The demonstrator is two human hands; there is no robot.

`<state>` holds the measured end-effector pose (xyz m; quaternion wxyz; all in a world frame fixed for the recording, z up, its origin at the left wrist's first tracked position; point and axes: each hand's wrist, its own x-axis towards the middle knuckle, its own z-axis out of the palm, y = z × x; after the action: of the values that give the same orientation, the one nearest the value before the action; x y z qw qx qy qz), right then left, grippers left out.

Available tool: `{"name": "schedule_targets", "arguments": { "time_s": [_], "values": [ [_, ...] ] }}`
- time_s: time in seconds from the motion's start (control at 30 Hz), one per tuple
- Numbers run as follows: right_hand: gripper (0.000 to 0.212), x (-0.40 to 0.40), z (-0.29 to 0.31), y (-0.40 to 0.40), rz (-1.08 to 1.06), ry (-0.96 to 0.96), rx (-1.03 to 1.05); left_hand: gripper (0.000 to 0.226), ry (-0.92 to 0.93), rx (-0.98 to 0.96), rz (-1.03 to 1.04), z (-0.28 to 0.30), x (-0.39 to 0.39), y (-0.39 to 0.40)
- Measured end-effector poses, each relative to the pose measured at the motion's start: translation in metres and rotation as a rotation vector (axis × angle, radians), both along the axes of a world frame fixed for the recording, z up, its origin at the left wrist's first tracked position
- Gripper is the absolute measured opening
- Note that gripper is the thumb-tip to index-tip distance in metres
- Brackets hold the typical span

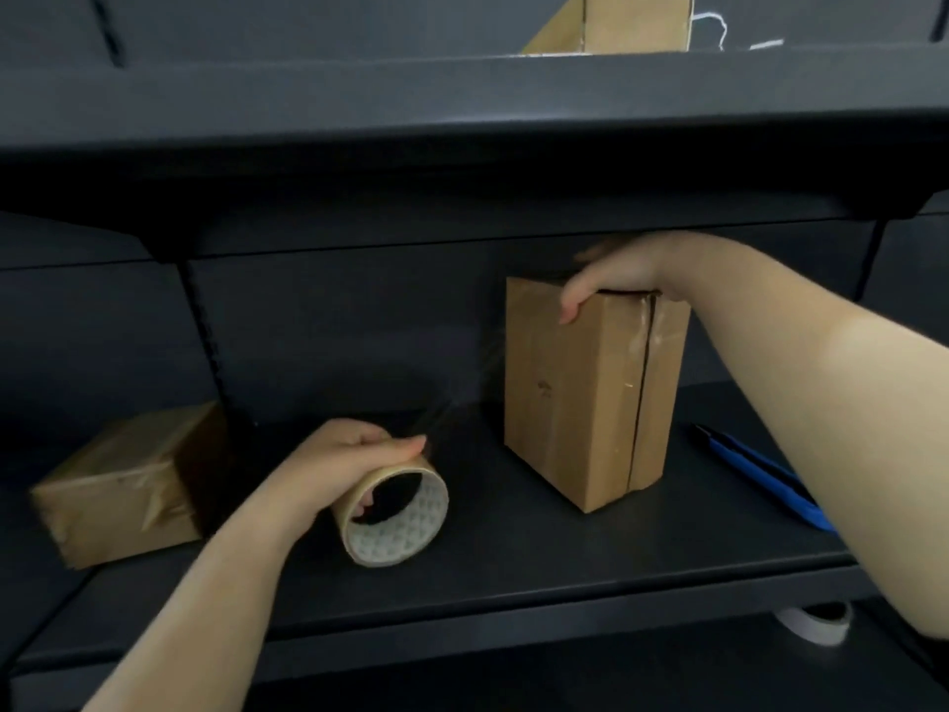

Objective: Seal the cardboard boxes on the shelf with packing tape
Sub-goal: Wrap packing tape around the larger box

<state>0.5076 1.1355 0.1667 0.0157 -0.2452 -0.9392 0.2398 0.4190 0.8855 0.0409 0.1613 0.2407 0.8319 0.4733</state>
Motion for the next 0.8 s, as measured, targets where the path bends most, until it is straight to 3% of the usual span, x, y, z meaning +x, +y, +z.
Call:
{"name": "schedule_targets", "arguments": {
  "time_s": [0.1, 0.2, 0.33, 0.47, 0.63, 0.73, 0.8],
  "values": [
    [0.06, 0.006, 0.005, 0.001, -0.014, 0.013, -0.143, 0.02, 0.07, 0.075, -0.012, 0.015, 0.0, -0.014],
    [0.051, 0.006, 0.003, -0.004, -0.035, 0.139, -0.467, 0.017, 0.101, 0.118, -0.064, 0.037, -0.003, -0.026],
    [0.039, -0.003, -0.015, -0.011, -0.022, 0.244, -0.59, 0.027, 0.143, -0.049, -0.086, 0.059, -0.017, -0.042],
    [0.057, -0.008, -0.026, -0.012, -0.048, 0.27, -0.697, 0.048, 0.174, -0.147, -0.146, 0.071, -0.025, -0.049],
    [0.06, -0.003, -0.051, -0.008, -0.117, 0.323, -0.896, 0.08, 0.198, -0.208, -0.181, 0.06, -0.027, -0.04],
    [0.054, 0.002, -0.066, -0.001, -0.165, 0.342, -0.98, 0.082, 0.178, -0.186, -0.229, 0.064, -0.031, -0.038],
    [0.049, 0.006, -0.074, 0.002, -0.193, 0.347, -1.03, 0.066, 0.134, -0.15, -0.261, 0.065, -0.032, -0.037]
  ]
}}
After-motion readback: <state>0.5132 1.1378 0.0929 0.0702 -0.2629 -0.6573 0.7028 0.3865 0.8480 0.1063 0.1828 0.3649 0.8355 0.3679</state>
